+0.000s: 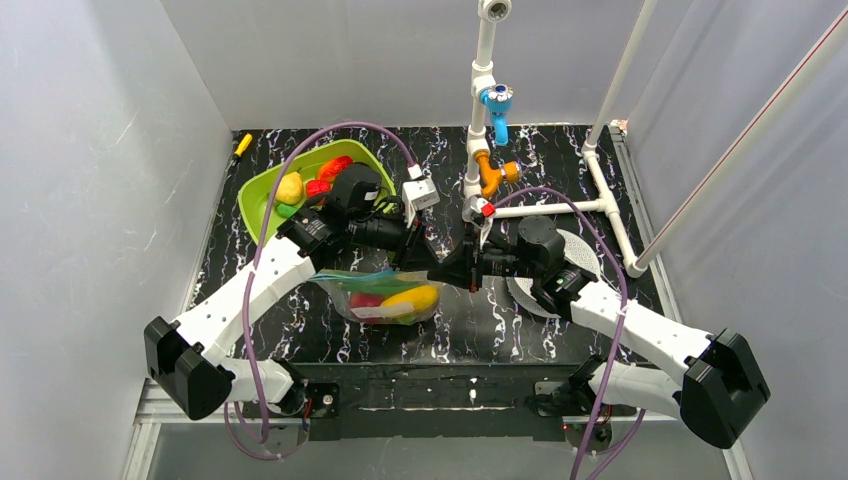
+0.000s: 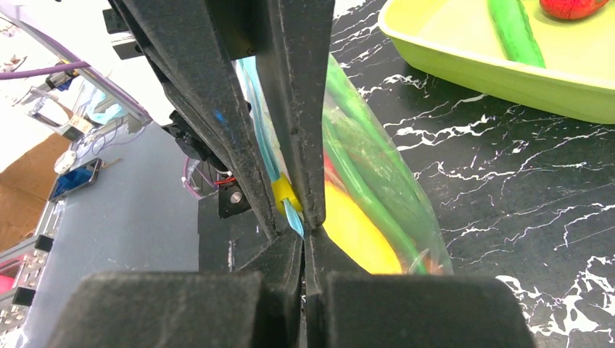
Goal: Place the food in the zip-top bag and seal the zipper
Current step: Zip the zipper food storage bag at the center of the board.
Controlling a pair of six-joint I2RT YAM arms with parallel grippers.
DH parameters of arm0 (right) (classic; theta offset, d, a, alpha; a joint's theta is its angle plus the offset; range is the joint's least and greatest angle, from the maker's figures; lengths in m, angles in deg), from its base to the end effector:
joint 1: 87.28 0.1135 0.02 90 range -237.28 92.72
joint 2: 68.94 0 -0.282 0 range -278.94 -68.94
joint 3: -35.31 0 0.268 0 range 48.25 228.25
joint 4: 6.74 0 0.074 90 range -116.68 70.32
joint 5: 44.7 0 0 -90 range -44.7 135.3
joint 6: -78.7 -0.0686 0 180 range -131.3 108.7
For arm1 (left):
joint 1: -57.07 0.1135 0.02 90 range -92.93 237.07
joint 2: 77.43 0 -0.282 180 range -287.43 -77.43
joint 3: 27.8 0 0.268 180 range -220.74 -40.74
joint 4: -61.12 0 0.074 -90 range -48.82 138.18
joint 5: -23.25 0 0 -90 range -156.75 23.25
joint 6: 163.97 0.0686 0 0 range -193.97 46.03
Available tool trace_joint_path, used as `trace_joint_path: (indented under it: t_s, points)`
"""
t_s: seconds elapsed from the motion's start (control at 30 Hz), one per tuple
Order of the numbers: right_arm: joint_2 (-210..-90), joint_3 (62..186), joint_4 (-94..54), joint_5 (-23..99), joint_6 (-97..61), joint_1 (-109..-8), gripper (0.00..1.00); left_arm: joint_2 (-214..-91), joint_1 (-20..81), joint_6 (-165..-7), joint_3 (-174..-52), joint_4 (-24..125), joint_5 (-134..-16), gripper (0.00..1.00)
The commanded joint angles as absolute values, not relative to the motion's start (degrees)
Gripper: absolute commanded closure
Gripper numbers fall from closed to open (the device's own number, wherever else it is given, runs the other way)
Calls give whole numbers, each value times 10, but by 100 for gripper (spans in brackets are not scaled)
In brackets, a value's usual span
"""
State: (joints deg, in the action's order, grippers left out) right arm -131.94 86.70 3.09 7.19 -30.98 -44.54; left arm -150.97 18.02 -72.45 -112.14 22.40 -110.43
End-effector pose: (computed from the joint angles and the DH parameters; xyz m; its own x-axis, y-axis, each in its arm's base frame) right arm 0.1787 0.2228 0.3069 -0.3539 0.0338 -0.9347 -0.9217 0.1570 0.3547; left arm 0.2129 -0.2337 0.3763 -0.3388 0.2996 -0.8919 0.9389 0.1693 -0.2998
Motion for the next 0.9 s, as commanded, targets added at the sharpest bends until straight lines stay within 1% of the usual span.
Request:
trace_joint_path:
  t_s: [0.0,0.17,0.27,0.47,0.6,0.73,0.87]
  points:
    - [-1308,870,54,86,-320,-449,99,-1495,182,-719,-1125,223,-1132,89]
    - [-1307,865,53,121,-349,-451,99,-1478,183,-683,-1119,177,-1096,97]
    - [-1295,852,57,145,-359,-452,99,-1464,183,-667,-1108,157,-1071,100]
    - [-1277,837,57,185,-378,-453,99,-1441,184,-646,-1098,129,-1054,100]
    - [-1258,824,57,230,-392,-457,99,-1424,187,-634,-1098,102,-1014,100]
    - [-1234,822,18,306,-389,-458,99,-1396,190,-628,-1096,71,-971,100]
    - [-1191,814,-31,432,-389,-458,99,-1348,191,-622,-1077,53,-927,100]
